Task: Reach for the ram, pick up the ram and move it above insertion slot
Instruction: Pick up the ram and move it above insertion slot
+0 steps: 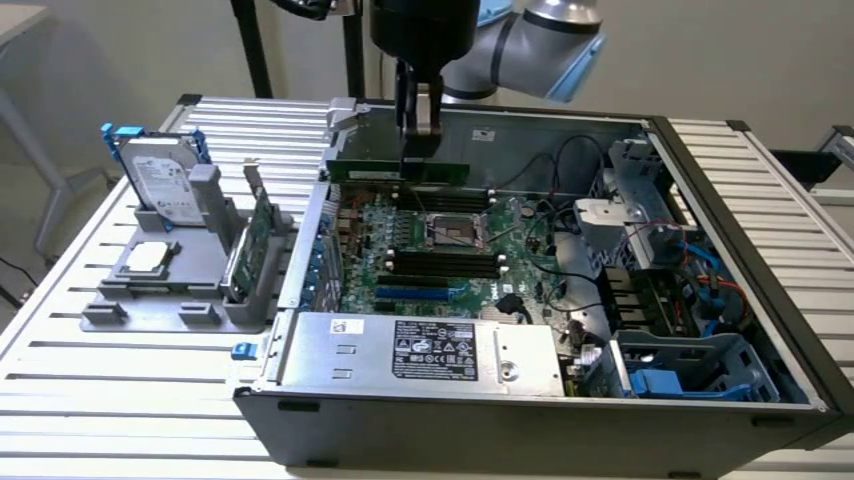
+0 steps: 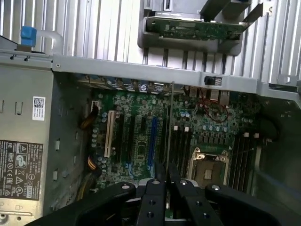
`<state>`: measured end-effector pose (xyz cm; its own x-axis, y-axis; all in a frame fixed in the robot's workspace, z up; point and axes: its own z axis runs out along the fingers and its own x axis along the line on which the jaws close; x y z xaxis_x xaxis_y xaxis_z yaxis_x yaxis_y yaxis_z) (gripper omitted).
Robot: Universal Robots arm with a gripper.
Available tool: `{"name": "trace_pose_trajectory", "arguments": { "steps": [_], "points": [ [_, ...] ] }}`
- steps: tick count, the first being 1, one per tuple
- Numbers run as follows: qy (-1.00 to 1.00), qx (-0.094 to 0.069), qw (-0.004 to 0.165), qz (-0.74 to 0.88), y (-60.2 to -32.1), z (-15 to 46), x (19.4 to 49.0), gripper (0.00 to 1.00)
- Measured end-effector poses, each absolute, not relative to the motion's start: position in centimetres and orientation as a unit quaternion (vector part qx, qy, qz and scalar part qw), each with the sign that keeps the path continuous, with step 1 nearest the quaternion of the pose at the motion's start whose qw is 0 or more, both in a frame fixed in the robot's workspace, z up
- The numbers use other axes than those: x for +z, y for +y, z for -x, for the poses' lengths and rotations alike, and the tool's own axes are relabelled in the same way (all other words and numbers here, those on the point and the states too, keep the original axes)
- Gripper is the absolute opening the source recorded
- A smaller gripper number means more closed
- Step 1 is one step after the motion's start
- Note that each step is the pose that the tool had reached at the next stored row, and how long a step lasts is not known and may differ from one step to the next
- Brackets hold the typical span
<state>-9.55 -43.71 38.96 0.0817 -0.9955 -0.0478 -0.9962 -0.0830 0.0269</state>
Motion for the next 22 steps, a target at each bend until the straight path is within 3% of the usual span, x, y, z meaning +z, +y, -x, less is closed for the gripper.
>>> {"name": "trace_pose_trajectory", "arguments": {
  "steps": [22],
  "points": [
    [0.688,0.025,0.005,0.725,-40.2,5.0,38.8,0.14]
  ]
}}
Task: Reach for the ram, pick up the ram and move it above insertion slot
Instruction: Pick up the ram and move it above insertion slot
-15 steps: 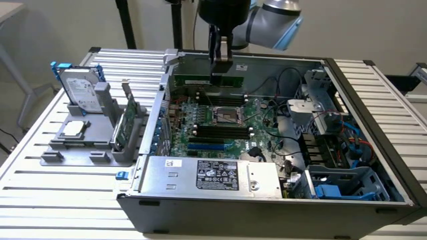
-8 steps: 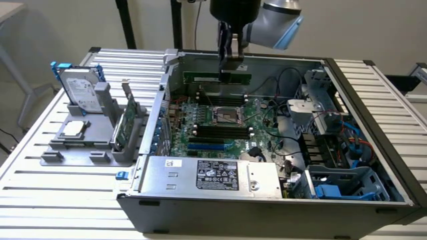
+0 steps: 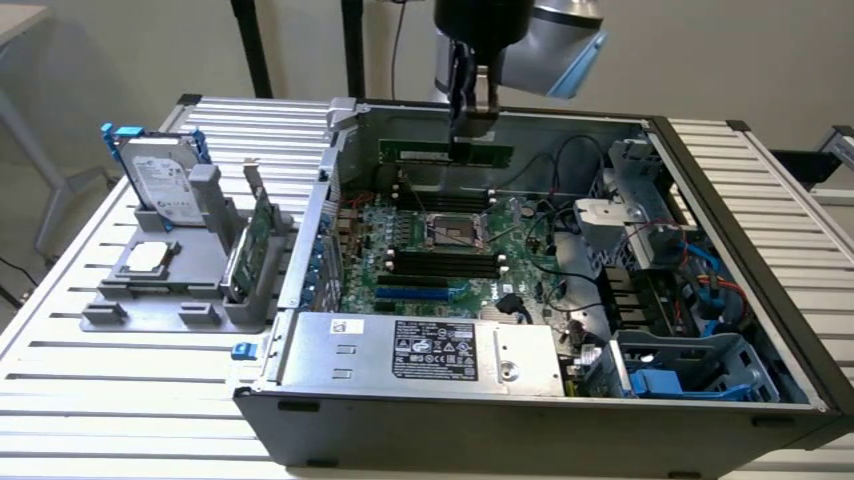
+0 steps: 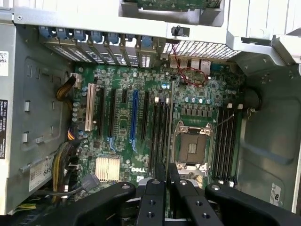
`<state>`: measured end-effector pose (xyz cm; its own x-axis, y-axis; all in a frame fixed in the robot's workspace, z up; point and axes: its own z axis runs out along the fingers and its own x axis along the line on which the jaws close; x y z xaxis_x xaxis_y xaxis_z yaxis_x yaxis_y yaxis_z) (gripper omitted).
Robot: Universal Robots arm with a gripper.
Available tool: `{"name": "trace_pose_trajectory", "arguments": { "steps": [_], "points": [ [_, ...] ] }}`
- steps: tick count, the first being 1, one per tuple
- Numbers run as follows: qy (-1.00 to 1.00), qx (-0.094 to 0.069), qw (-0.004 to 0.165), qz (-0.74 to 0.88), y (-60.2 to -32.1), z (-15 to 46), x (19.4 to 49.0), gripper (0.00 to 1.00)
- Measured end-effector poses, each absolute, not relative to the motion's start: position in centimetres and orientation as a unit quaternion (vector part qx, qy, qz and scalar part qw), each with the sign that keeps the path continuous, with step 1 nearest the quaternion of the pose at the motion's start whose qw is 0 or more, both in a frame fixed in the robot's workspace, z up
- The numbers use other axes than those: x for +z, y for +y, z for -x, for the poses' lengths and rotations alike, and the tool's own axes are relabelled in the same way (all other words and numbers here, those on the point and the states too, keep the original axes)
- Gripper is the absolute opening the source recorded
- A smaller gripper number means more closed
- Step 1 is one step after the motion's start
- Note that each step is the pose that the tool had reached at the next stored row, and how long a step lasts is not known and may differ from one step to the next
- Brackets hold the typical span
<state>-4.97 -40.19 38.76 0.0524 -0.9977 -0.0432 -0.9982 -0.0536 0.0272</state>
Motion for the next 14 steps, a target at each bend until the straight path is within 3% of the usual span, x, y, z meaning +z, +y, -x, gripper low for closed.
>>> {"name": "trace_pose_trajectory", "arguments": {
  "steps": [14],
  "points": [
    [0.693,0.025,0.005,0.720,-38.7,4.7,38.7,0.14]
  ]
}}
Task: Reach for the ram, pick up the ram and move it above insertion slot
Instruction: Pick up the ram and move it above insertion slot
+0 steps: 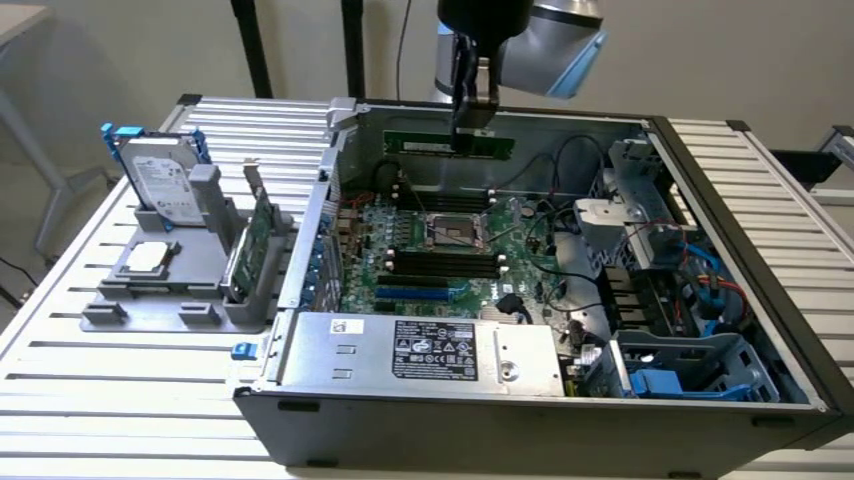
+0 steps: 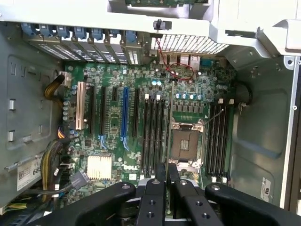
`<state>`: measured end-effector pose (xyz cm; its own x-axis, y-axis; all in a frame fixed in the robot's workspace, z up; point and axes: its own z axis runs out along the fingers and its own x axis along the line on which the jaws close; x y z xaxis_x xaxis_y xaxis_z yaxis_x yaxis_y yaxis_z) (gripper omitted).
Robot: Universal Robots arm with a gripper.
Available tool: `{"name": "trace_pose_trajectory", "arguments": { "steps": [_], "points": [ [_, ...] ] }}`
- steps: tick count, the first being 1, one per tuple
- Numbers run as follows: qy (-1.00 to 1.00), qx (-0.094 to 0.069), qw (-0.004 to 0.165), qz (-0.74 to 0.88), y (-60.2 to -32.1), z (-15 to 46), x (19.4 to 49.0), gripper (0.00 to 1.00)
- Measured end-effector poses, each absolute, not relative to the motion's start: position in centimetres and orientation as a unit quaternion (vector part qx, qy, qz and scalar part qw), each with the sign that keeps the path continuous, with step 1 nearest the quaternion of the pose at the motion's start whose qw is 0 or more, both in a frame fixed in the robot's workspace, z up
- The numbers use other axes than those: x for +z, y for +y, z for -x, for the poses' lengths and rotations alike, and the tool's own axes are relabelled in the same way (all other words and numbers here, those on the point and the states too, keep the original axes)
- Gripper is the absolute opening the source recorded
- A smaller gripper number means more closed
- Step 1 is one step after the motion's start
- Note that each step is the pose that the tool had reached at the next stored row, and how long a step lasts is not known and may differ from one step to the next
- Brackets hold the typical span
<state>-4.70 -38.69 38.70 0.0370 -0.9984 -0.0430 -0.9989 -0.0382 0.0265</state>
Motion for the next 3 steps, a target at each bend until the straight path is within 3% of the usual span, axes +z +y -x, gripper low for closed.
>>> {"name": "trace_pose_trajectory", "arguments": {
  "steps": [3],
  "points": [
    [0.693,0.025,0.005,0.720,-38.69,4.70,38.70,0.14]
  ]
}}
